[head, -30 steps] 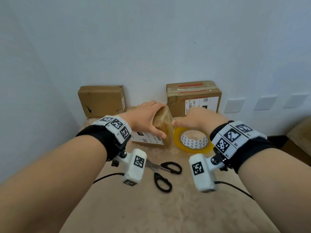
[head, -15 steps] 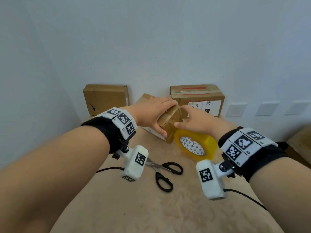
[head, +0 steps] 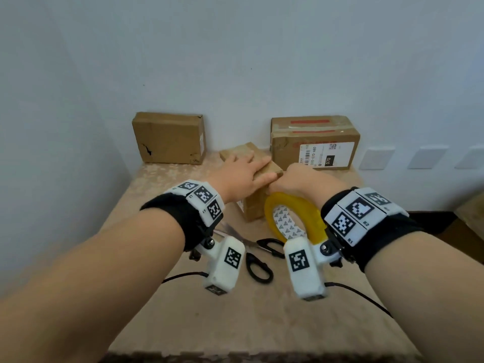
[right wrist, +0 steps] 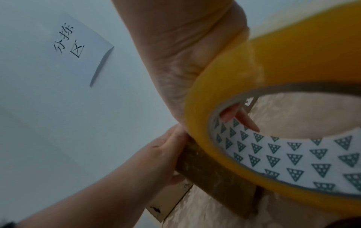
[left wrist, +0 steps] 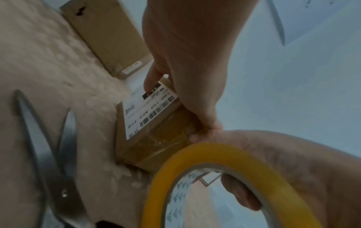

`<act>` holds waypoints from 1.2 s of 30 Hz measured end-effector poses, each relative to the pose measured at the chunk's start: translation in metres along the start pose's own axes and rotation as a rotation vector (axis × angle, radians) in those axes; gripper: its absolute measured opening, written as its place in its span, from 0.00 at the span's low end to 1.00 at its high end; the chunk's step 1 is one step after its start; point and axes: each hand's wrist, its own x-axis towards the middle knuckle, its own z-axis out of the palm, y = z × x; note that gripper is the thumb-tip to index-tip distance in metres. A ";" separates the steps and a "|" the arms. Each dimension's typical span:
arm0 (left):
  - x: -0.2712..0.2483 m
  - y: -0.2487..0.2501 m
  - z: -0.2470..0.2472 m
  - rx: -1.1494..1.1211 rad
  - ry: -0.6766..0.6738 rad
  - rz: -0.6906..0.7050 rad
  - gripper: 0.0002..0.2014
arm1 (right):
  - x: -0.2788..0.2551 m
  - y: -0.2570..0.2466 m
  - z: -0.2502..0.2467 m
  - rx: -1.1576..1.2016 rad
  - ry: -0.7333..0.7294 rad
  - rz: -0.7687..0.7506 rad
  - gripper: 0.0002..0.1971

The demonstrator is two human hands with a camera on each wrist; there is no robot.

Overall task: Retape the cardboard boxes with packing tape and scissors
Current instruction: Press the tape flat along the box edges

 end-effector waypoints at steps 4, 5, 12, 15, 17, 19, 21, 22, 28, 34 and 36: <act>-0.003 0.001 0.002 0.055 0.096 -0.002 0.31 | -0.008 0.008 0.002 0.096 -0.013 -0.011 0.27; -0.004 0.000 0.002 0.089 0.116 -0.005 0.30 | -0.015 0.014 0.002 0.197 -0.018 -0.003 0.29; 0.000 0.003 0.007 0.187 0.128 -0.018 0.34 | -0.062 0.026 -0.001 0.247 0.145 -0.049 0.27; -0.002 0.001 0.009 0.203 0.147 -0.003 0.37 | -0.059 0.023 -0.001 0.328 0.101 -0.008 0.27; -0.006 0.002 0.012 0.203 0.140 0.005 0.39 | -0.054 0.019 0.003 0.321 0.090 -0.002 0.27; -0.007 0.001 0.016 0.182 0.148 -0.008 0.38 | -0.047 0.015 0.009 0.412 0.071 0.013 0.27; -0.006 -0.001 0.020 0.175 0.166 -0.016 0.36 | -0.044 0.013 0.012 0.529 0.045 0.030 0.24; -0.005 -0.002 0.021 0.175 0.167 -0.012 0.34 | -0.044 0.014 0.012 0.576 0.044 0.041 0.20; 0.001 -0.012 0.003 0.061 0.076 0.072 0.29 | -0.036 0.025 0.007 0.809 -0.019 0.166 0.15; -0.026 -0.004 -0.013 -0.324 0.185 -0.008 0.28 | -0.032 0.010 0.007 0.883 -0.160 0.133 0.13; -0.039 0.009 -0.015 -0.446 0.269 -0.072 0.30 | -0.036 0.005 0.011 0.914 -0.159 0.121 0.13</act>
